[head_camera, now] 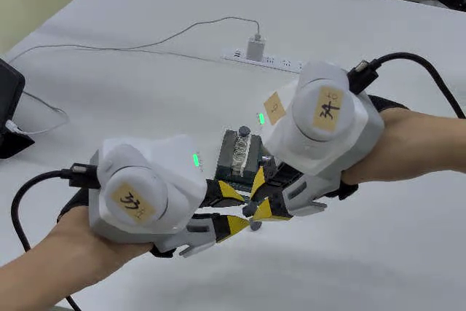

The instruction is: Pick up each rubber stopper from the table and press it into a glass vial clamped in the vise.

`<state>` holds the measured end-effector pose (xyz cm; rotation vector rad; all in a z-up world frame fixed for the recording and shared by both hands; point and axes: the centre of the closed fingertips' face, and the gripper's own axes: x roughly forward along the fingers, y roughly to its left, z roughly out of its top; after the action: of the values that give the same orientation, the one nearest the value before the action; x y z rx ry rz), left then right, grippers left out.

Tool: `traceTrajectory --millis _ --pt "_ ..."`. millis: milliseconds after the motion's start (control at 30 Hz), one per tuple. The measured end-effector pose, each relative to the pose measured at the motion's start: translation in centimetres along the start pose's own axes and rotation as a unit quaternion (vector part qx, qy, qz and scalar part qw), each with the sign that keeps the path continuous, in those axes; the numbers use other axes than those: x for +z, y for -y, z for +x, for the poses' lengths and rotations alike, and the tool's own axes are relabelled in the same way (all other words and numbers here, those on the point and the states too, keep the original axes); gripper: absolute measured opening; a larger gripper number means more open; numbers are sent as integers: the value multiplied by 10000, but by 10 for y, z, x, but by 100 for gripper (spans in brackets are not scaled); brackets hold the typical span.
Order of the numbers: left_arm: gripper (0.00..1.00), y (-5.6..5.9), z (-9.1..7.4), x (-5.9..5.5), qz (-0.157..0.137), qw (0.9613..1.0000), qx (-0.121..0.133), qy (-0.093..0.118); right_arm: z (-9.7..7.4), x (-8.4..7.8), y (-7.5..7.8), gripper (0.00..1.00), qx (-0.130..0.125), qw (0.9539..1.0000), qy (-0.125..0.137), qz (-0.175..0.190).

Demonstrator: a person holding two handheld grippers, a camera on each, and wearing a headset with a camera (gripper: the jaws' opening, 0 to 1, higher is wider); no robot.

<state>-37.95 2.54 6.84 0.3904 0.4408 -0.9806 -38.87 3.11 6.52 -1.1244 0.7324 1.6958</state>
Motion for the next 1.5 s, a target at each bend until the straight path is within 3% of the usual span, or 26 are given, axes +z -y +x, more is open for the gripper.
traceTrajectory --millis 367,700,800,900,1000,1233,1300,1500 --pt "5 3 1 -1 -132 9999 -100 -18 2 1 -3 8 50 10000 -2 -7" --pt "3 5 1 -1 -655 9976 -153 187 1 -3 -5 8 146 9998 95 0" --pt "3 5 1 0 -716 9970 -149 244 -1 -3 -5 9 181 9996 231 -4" --pt "3 1 -2 4 -895 9951 -101 410 -4 0 -2 19 136 9981 540 259" --pt "3 -3 -5 6 -1085 9923 -102 581 -10 7 -1 15 155 9945 938 447" --pt "3 -6 -9 6 -1165 9904 -91 734 -22 9 5 14 110 9875 1409 693" --pt "3 -4 -10 7 -1164 9901 -117 771 -23 10 4 13 155 9859 1484 764" --pt "3 3 -10 10 -1116 9898 -246 849 -19 8 -2 13 218 9870 1437 683"
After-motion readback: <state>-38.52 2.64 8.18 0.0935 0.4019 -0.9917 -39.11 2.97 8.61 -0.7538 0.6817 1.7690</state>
